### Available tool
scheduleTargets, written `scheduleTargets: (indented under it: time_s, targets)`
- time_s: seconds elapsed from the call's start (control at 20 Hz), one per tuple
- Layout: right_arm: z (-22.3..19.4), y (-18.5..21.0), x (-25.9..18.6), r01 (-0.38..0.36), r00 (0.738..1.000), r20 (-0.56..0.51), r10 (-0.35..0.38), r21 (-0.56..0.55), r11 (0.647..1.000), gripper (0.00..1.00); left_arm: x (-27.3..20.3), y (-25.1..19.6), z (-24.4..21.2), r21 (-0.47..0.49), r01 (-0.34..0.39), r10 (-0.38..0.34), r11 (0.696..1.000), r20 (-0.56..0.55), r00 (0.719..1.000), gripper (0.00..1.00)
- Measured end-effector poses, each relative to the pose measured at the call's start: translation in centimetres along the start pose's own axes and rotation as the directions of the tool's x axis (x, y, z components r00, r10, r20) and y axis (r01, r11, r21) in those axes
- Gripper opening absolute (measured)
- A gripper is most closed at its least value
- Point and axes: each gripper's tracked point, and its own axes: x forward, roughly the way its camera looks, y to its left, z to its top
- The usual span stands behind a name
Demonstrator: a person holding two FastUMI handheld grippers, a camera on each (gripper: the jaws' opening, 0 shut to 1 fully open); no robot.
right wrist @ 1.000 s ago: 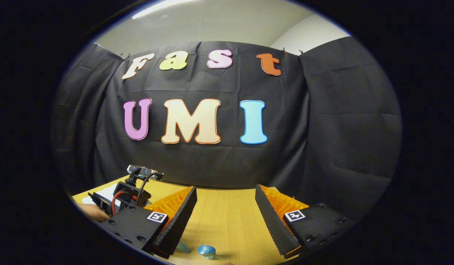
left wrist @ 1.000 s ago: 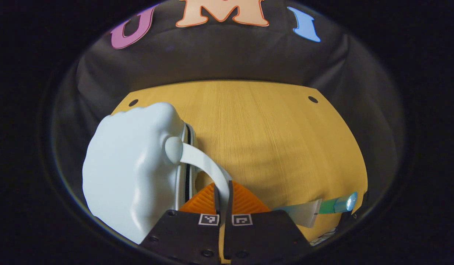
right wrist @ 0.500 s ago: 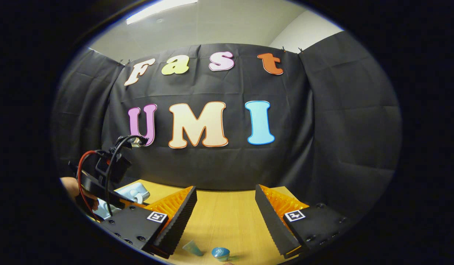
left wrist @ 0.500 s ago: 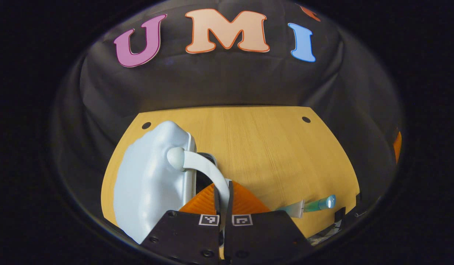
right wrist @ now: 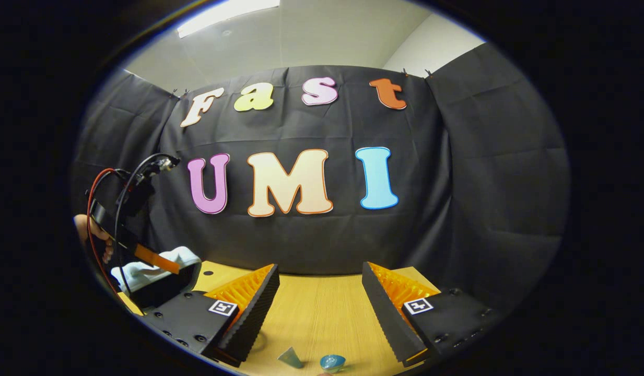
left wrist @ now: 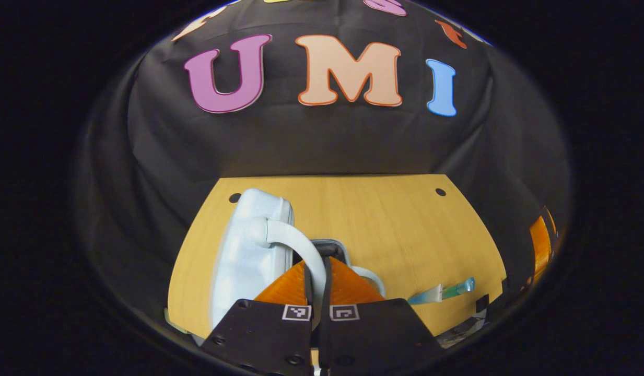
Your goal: First open the suitcase, pack the skin care products into it, and then close the suitcase.
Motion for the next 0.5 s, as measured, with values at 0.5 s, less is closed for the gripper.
scheduleTargets:
  time_s: [0.5]
  targets:
    - [0.8,4.8,0.4,0.035,0.999,0.041,-0.034,-0.006,0.999,0.99,-2.0,13.0,1.8,-0.003,-0.121,0.121,0.993,0.074,0.99,0.0]
